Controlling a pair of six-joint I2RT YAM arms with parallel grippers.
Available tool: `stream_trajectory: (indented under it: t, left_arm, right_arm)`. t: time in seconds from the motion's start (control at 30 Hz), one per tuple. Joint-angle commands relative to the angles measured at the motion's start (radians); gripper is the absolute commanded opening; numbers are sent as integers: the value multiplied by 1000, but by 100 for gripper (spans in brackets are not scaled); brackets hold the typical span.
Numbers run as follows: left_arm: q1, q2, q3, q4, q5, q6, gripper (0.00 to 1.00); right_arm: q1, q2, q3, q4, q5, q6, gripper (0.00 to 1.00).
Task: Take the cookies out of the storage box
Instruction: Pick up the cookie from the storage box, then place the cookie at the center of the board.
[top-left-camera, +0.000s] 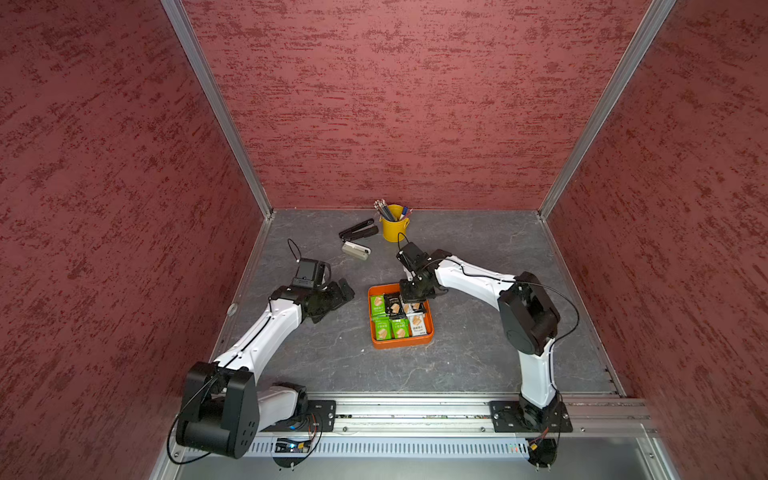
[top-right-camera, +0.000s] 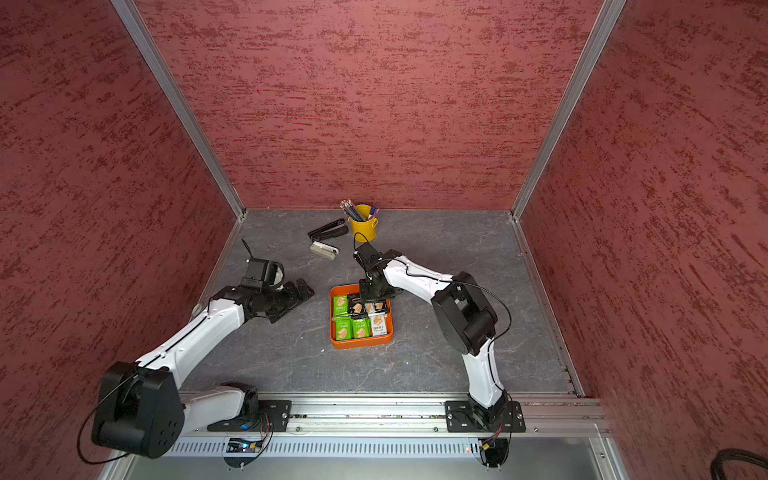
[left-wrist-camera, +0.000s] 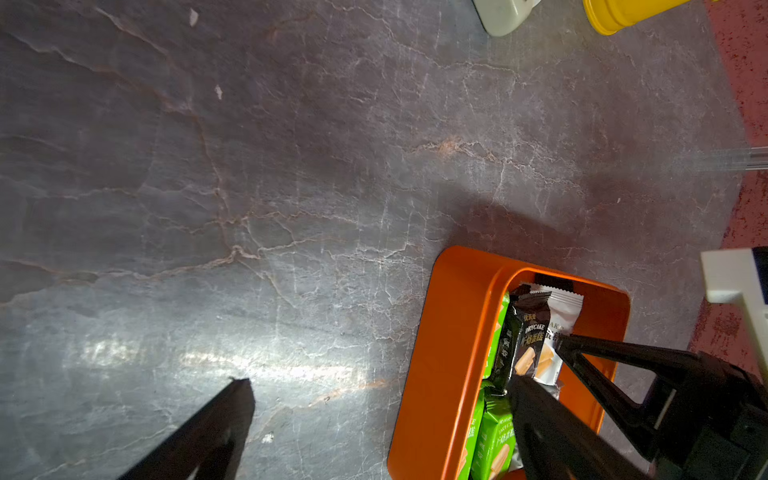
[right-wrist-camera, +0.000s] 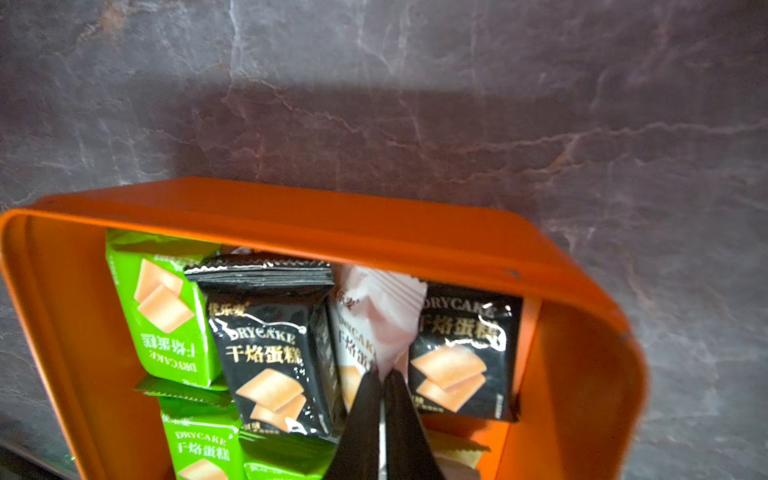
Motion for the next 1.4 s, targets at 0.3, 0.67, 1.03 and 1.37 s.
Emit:
stream_trajectory:
  t: [0.3,0.67,1.03,1.37]
  left_arm:
    - [-6,-3,32,-7,6,39,100]
    - [-7,-4,37,-3,9,25,100]
    - [-7,26,68,1,14,28,100]
    - [-19,92,114,32,25,0,100]
  right_arm:
    - [0,-44,-3,-56,42,5,0]
    - [1,-102,5,-98,58,-12,0]
    - [1,-191,41,-120,52,-27,0]
    - [-111,-216,46,-149,51,-108,0]
